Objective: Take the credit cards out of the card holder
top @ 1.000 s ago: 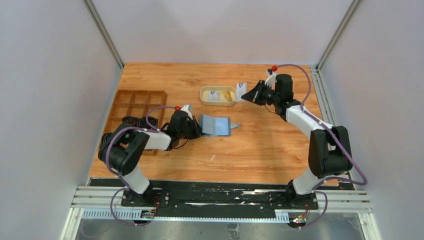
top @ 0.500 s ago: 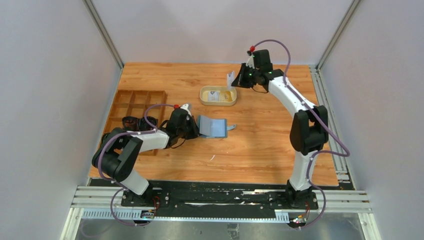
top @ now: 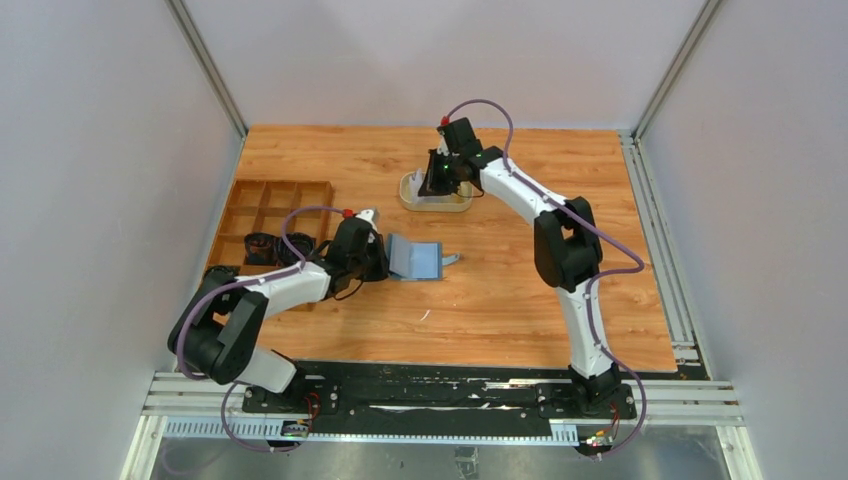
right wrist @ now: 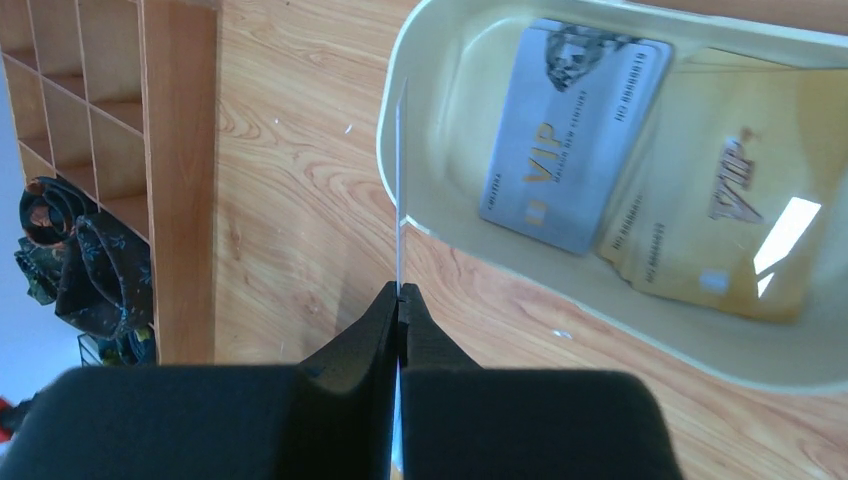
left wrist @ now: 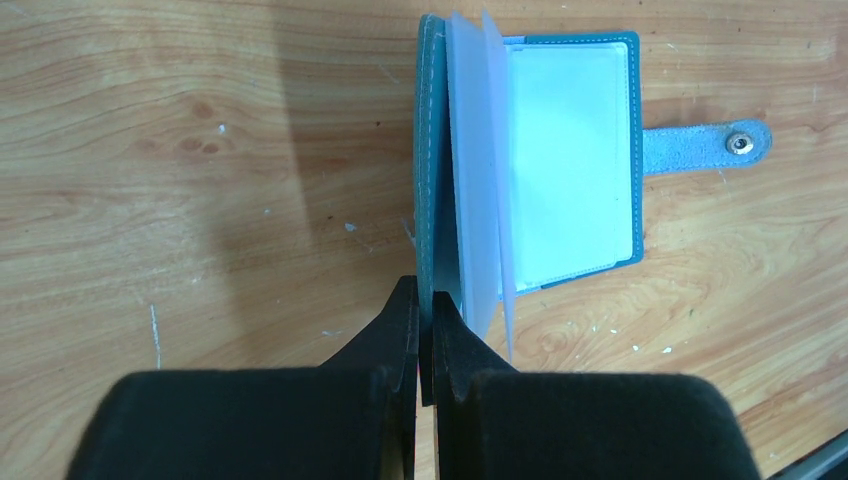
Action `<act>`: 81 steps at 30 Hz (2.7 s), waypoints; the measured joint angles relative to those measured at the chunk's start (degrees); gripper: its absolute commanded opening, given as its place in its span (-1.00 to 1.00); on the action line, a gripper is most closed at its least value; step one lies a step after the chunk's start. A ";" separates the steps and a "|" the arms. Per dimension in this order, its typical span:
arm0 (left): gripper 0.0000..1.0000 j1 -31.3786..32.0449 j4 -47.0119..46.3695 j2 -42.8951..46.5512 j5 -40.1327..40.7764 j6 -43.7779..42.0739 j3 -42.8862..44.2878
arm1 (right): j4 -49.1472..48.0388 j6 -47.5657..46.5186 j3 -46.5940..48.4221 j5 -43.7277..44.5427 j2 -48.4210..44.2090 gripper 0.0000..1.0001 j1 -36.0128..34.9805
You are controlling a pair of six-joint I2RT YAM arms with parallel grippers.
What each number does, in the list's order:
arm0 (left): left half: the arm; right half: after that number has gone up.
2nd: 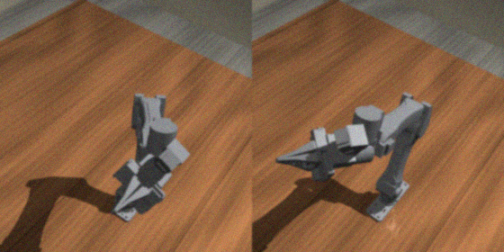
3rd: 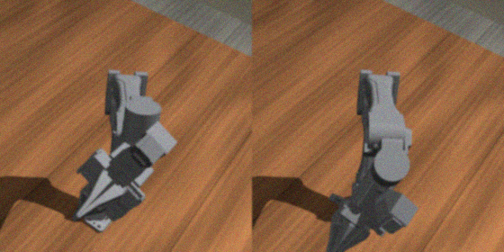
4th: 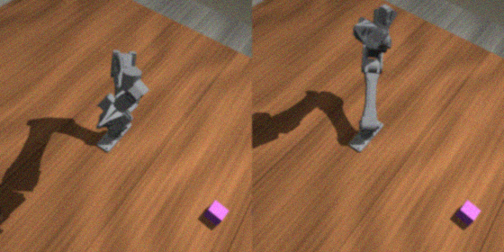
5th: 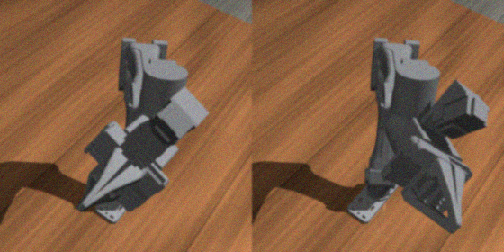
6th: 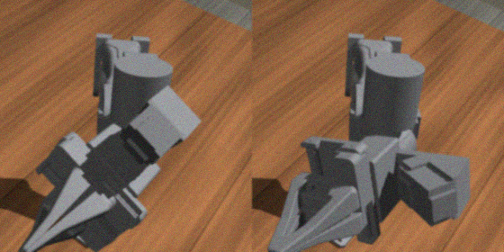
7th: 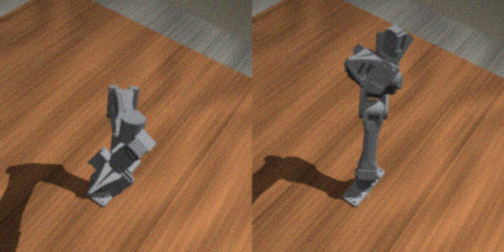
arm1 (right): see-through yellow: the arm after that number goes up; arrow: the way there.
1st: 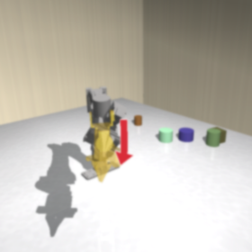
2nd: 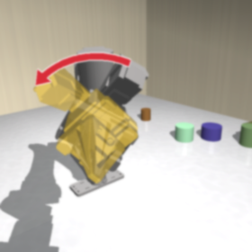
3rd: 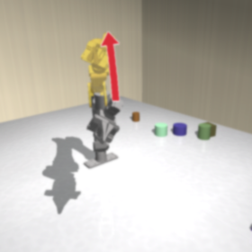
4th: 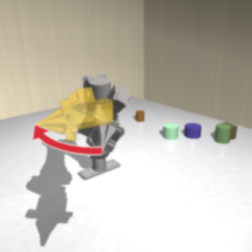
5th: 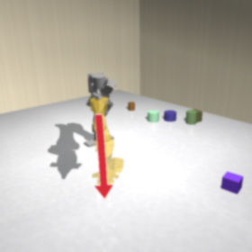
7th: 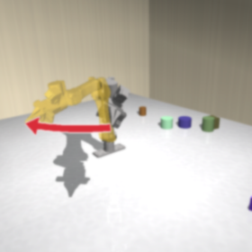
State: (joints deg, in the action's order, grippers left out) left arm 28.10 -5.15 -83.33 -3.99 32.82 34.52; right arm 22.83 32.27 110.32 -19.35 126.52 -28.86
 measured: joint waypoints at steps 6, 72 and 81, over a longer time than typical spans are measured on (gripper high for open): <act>-1.00 0.00 2.03 1.33 0.31 -1.07 0.00 | -0.09 0.94 4.24 1.29 4.74 -1.00 -1.14; -1.00 -0.04 9.62 5.73 1.95 -3.98 0.20 | -6.21 -0.94 0.79 9.20 -0.02 0.55 -1.14; -1.00 -0.15 2.49 2.49 -1.46 -1.57 -0.85 | -11.69 -7.76 -15.85 13.33 -20.22 0.65 -9.40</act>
State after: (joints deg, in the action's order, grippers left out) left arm 27.94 -2.66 -80.84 -5.45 31.24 33.67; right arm 11.14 24.51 94.48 -6.02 106.30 -38.26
